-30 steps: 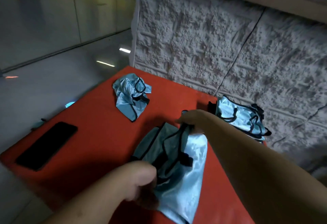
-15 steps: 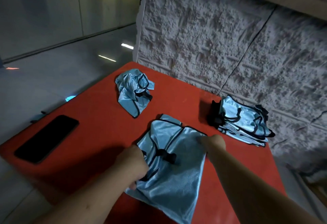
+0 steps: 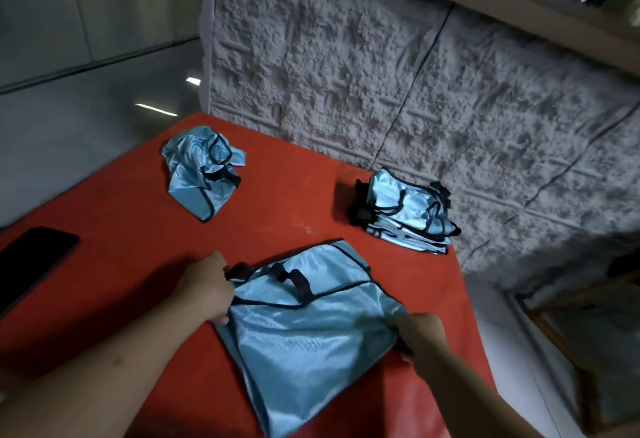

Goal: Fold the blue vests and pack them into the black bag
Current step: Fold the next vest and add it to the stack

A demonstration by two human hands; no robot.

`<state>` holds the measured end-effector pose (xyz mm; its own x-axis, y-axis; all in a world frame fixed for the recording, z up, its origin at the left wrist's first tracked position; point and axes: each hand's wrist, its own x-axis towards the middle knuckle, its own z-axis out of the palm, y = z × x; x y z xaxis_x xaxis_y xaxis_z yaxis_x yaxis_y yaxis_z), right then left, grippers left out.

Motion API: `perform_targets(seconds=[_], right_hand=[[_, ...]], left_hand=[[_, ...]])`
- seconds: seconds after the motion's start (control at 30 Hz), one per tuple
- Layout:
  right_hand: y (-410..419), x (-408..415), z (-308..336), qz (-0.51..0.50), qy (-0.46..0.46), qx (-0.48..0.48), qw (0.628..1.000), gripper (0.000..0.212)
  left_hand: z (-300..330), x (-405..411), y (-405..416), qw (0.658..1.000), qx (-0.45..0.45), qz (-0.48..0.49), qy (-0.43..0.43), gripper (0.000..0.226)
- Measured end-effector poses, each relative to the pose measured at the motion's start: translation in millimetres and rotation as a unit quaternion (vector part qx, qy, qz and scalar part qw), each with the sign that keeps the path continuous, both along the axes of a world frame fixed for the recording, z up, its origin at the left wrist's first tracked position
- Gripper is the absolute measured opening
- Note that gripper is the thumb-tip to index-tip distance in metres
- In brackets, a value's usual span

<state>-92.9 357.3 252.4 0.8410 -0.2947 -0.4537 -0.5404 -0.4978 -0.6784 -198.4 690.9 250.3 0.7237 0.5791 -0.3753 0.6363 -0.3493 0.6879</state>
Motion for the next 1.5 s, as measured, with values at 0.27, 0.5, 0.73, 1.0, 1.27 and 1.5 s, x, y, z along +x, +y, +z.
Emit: perform_targets(seconds=[0.27, 0.5, 0.73, 1.0, 1.27, 1.5], right_hand=[[-27, -29, 13, 0.13, -0.092, -0.192, 0.968, 0.065], [-10, -15, 7, 0.214, -0.031, -0.209, 0.954, 0.031], [-35, -45, 18, 0.309, 0.068, -0.299, 0.9, 0.028], [-26, -36, 5, 0.369, -0.155, -0.293, 0.868, 0.022], [-45, -15, 43, 0.448, -0.069, -0.316, 0.833, 0.024], [-39, 9, 62, 0.406, -0.125, -0.243, 0.872, 0.033]], left_hand=[[29, -31, -19, 0.981, -0.132, -0.036, 0.137, 0.081], [4, -7, -41, 0.986, 0.142, -0.09, 0.021, 0.034], [-8, 19, -51, 0.964, 0.189, -0.147, -0.117, 0.058], [-13, 26, -66, 0.895, 0.319, -0.301, -0.078, 0.022], [7, 23, -42, 0.907, 0.249, -0.325, -0.101, 0.014], [9, 35, -38, 0.94, 0.18, -0.249, -0.145, 0.025]])
